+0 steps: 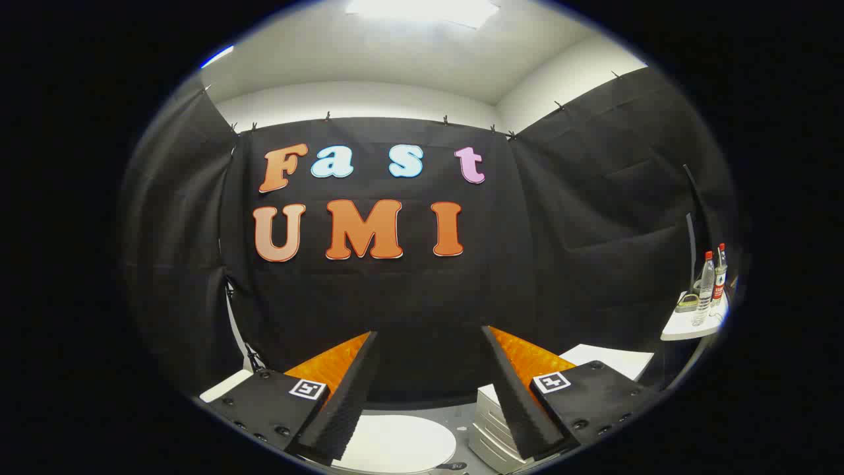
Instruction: Open the toilet lid.
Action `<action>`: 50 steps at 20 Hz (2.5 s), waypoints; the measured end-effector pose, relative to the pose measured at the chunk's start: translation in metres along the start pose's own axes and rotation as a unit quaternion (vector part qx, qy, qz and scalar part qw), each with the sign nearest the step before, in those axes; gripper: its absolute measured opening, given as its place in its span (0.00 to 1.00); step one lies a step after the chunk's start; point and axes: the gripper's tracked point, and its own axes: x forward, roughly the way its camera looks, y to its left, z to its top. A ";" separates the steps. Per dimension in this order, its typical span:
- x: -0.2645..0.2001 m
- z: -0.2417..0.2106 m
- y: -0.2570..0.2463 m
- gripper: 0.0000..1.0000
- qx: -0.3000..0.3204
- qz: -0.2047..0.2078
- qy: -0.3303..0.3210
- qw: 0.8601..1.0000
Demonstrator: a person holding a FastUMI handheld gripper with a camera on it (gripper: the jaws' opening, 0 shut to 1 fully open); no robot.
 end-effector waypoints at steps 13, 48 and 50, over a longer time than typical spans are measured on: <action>0.001 -0.006 0.004 0.98 -0.005 0.001 0.005 1.000; 0.016 -0.366 -0.071 0.98 0.077 -0.079 0.200 0.974; 0.013 -0.387 -0.079 0.99 0.087 -0.085 0.213 0.969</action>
